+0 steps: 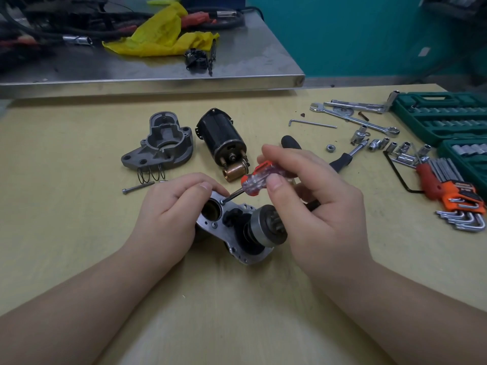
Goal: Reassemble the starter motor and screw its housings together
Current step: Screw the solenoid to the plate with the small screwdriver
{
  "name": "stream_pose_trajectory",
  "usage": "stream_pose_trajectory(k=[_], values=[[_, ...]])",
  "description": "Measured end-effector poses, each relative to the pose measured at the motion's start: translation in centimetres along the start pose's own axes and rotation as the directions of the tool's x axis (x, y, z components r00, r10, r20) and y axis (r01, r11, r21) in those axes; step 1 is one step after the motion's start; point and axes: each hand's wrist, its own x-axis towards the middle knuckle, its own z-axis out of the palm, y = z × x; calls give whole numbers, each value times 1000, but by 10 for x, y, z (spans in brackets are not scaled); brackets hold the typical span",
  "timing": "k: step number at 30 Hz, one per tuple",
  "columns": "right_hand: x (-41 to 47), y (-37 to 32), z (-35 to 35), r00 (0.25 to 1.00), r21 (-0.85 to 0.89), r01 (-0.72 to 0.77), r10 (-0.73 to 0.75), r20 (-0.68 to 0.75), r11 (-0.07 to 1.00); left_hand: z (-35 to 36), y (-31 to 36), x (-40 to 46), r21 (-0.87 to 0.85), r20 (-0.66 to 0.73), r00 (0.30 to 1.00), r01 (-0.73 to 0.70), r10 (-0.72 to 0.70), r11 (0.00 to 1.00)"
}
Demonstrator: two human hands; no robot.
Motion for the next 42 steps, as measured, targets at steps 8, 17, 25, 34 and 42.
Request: stream_pose_trajectory(k=[8, 17, 25, 34, 42], values=[[0, -1, 0, 1000, -42, 20, -20, -3, 999, 0, 1, 0, 10, 3, 1000, -18, 18, 1000], [2, 0, 0, 1000, -41, 15, -15, -3, 999, 0, -1, 1, 2, 7, 1000, -12, 12, 1000], [2, 0, -1, 998, -28, 55, -54, 18, 998, 0, -2, 0, -9, 2, 1000, -11, 11, 1000], [1, 1, -1, 999, -12, 41, -40, 25, 999, 0, 3, -1, -11, -5, 1000, 2, -3, 1000], [3, -2, -1, 1000, -45, 21, -21, 19, 999, 0, 1, 0, -4, -6, 1000, 3, -3, 1000]])
